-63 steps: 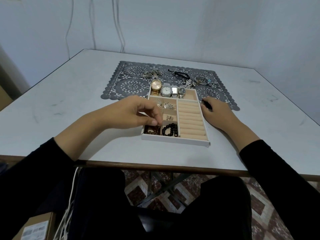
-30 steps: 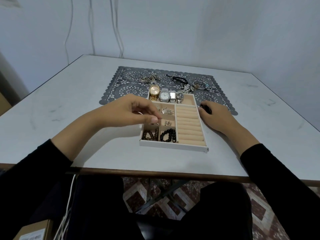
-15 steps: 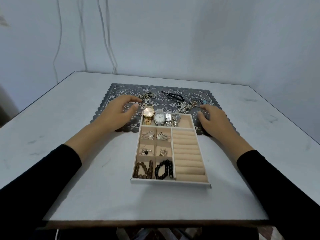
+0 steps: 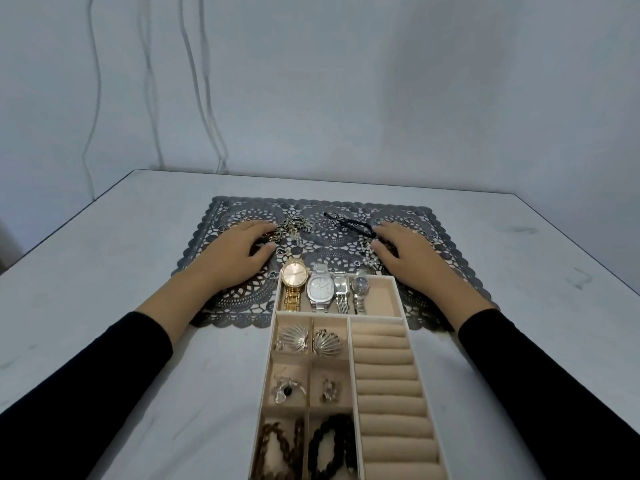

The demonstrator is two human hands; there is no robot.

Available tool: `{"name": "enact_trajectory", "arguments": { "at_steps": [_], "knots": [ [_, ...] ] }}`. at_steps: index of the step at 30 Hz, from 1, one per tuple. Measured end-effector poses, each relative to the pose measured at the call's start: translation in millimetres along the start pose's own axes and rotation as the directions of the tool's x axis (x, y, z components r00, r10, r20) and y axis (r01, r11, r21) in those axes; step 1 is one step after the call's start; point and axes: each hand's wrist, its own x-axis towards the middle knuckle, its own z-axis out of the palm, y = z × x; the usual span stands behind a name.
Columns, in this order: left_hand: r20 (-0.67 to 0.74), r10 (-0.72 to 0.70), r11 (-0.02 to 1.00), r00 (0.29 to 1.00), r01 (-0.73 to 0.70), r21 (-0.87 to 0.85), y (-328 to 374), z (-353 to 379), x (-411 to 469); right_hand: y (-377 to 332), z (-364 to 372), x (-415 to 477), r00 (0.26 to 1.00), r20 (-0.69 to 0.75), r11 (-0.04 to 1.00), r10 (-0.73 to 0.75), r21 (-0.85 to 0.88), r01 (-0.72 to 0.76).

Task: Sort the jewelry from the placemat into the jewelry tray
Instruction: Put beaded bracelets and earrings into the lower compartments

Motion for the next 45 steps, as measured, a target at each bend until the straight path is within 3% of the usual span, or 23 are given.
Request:
{"name": "enact_trajectory", "arguments": {
  "at_steps": [7,15,23,28,35,45],
  "knots": [
    [0.007,0.034,0.999,0.999,-0.034,-0.029,-3,1,17,-8,3,26,0.996,0.081,0.999,-0.047,0.004,0.047],
    [0.011,0.121,0.989,0.993,-0.119,-0.087,-12,-1,26,-31,2,51,0.985,0.069,0.983,-0.156,0.111,0.148],
    [-0.166,0.247,0.947,0.955,-0.274,-0.167,-8,-9,23,-60,9,68,0.919,0.216,0.932,-0.330,0.228,0.281],
    [-0.108,0.265,0.936,0.958,-0.282,-0.208,-6,-10,19,-66,16,71,0.864,0.246,0.897,-0.440,0.163,0.410],
    [-0.015,0.296,0.940,0.955,-0.294,-0.173,-5,-9,19,-57,8,71,0.892,0.210,0.912,-0.400,0.184,0.366],
    [0.008,0.314,0.941,0.949,-0.310,-0.134,-3,-6,19,-52,7,67,0.912,0.204,0.926,-0.356,0.209,0.315]
  ]
}}
